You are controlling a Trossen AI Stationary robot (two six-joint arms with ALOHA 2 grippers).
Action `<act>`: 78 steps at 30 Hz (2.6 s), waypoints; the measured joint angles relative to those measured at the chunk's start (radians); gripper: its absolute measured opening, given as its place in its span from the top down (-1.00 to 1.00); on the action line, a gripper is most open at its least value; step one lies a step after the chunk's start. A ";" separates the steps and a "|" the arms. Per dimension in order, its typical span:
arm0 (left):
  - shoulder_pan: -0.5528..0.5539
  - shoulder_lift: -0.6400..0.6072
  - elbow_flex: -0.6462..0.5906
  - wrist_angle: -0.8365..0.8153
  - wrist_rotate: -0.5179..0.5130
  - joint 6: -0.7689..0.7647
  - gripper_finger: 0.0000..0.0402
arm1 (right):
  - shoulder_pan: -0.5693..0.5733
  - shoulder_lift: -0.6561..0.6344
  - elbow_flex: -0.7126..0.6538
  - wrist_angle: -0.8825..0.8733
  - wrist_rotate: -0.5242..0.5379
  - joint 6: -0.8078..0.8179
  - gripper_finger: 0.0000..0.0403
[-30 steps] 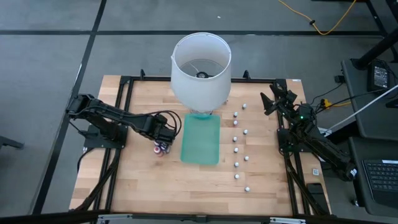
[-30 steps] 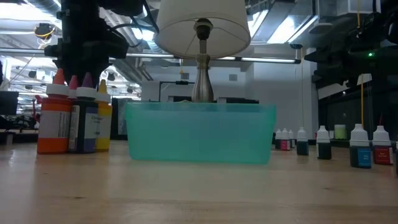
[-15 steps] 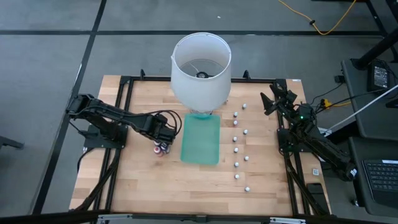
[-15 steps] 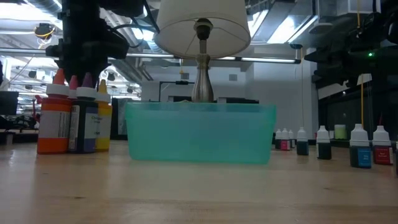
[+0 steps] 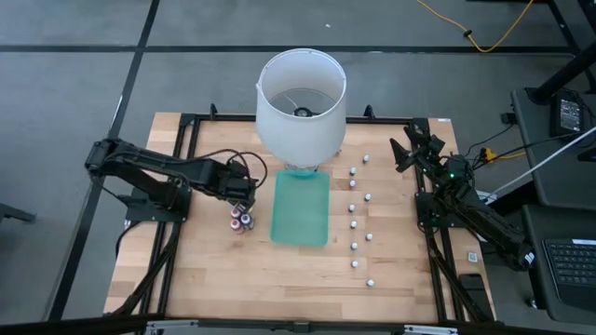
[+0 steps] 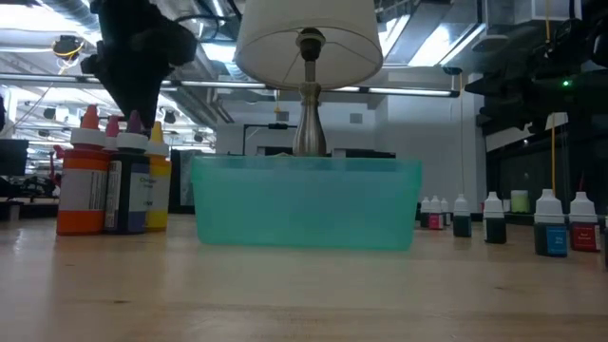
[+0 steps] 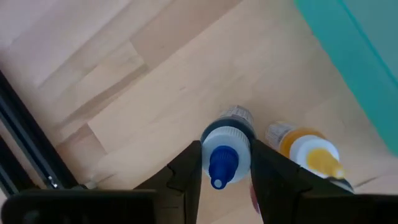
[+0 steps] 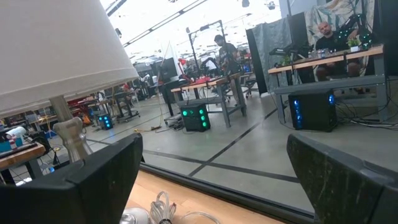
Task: Pick & Place food coloring
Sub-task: Put the large blue food coloring bottle into the green bin
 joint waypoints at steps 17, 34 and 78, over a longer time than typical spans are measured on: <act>0.032 -0.259 0.038 -0.127 0.036 0.260 0.46 | 0.000 0.000 0.000 0.000 0.000 0.000 -0.98; -0.122 -0.096 0.407 -0.179 -0.077 0.559 0.46 | 0.000 0.000 0.000 0.000 0.000 0.000 -0.98; -0.173 0.757 1.040 -0.332 -0.059 0.349 0.46 | 0.000 0.000 0.000 -0.001 0.000 0.000 -0.98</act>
